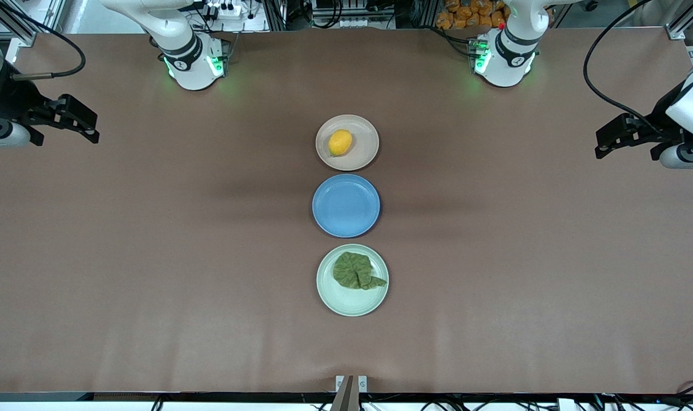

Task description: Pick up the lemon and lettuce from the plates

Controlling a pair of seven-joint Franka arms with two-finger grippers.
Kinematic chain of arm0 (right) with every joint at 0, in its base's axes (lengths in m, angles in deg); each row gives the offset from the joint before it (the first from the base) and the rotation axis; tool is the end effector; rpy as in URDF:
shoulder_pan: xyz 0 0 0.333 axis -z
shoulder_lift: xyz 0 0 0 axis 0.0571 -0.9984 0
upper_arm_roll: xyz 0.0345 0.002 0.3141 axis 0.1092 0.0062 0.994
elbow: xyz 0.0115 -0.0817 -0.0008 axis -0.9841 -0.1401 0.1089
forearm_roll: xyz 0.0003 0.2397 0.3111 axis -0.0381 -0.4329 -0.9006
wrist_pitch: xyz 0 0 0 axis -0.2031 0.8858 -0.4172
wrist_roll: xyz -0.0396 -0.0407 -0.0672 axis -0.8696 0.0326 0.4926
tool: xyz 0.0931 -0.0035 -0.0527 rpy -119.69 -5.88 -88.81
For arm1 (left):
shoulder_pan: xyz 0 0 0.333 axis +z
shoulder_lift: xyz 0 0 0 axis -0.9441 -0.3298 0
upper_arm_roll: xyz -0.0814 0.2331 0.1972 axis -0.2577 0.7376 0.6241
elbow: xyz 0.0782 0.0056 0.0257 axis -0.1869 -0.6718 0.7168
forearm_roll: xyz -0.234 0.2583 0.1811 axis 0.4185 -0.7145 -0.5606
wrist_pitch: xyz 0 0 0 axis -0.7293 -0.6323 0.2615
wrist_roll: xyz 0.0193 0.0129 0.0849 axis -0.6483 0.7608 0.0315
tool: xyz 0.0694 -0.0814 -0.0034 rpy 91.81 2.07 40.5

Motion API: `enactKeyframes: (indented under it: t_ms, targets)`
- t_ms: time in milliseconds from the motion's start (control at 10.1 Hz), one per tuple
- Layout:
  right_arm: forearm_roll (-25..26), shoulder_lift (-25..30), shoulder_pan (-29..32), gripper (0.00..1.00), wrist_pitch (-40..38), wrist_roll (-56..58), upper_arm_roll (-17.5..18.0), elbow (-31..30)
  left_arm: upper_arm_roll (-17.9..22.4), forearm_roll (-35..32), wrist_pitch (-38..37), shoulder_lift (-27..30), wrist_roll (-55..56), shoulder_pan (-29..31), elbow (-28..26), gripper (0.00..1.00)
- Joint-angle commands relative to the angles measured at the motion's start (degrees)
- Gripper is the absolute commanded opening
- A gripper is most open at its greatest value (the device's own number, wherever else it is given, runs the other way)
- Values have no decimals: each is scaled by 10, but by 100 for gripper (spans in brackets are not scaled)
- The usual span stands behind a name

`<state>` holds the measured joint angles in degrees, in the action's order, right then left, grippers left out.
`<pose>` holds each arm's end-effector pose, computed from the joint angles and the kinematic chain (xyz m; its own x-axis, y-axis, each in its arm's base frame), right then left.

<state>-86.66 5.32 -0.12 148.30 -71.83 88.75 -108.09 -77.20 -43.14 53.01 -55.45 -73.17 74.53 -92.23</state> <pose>0.5442 0.0626 0.6660 0.9986 0.0531 0.0010 0.0531 -0.9982 0.0267 0.5677 -0.0608 0.6437 0.9986 -0.0525 0.0084 -0.0524 -0.9985 -0.0143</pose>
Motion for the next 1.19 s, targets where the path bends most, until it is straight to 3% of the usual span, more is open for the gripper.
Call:
enactKeyframes:
  t_ms: [0, 298, 595, 793, 1091]
  targets:
    - [-3, 15, 1, 100, 17, 13, 3, -18, -2, -9, 4, 1, -14, 1, 0, 100]
    - [-3, 14, 1, 100, 17, 12, 3, -18, -2, -6, 4, -5, -15, 2, 0, 100]
    - [-39, 6, -22, 100, 37, 9, 4, -48, -7, -8, 32, -35, -8, -4, 0, 100]
    - [-55, 5, -66, 100, 95, -18, 4, -104, -9, -9, 76, -63, -5, -23, -1, 100]
    - [-55, -26, -166, 100, 115, -133, 4, -130, -9, -8, 129, -104, -2, -44, -2, 100]
